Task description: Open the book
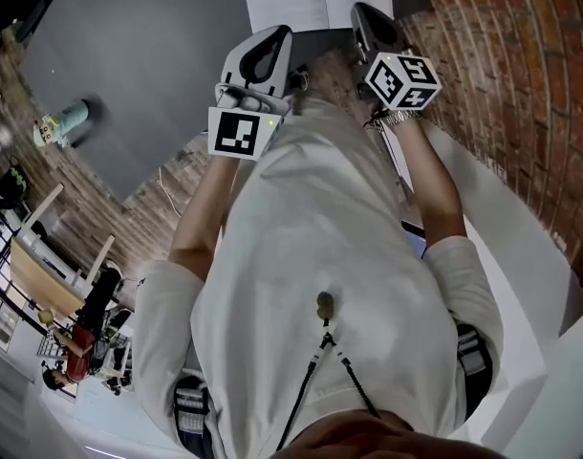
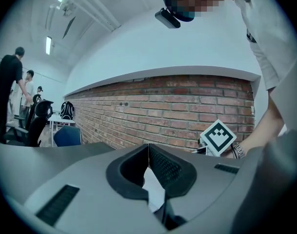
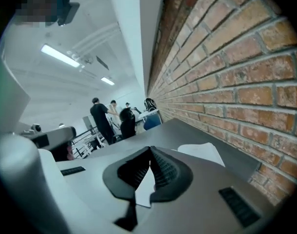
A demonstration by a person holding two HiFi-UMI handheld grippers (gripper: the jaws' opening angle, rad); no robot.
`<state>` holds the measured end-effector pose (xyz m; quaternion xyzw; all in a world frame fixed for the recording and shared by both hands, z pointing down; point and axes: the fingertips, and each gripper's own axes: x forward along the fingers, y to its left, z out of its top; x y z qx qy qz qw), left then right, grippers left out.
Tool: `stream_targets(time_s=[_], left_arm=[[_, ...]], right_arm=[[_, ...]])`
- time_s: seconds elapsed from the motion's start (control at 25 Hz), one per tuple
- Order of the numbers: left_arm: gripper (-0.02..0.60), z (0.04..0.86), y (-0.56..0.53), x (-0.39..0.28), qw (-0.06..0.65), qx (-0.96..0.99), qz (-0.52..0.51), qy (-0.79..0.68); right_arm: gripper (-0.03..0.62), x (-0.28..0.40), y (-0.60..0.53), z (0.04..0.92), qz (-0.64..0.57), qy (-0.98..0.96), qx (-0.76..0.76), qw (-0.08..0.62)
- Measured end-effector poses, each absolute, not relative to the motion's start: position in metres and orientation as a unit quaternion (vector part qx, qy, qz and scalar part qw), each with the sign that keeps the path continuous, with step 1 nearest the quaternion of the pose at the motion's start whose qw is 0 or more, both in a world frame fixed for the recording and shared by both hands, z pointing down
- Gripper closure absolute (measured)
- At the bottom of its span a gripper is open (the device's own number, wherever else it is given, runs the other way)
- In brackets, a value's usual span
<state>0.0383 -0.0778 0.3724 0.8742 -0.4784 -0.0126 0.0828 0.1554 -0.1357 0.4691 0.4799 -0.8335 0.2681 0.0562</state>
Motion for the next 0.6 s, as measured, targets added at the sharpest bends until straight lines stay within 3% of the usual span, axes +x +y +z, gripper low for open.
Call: stream_targets(time_s=[0.24,0.6], left_arm=[[0.558,0.358,-0.059,0.02,0.093,0.868,-0.013,-0.487],[0.558,0.321,-0.05,0.005,0.072,0.863,-0.021,-0.499]], right_arm=[[0.559,0.113,-0.109,0.392,0.223,-0.877,0.426,-0.001],[0.559,0.089,-0.072,0.324,0.179,-0.901,0.394,-0.027]])
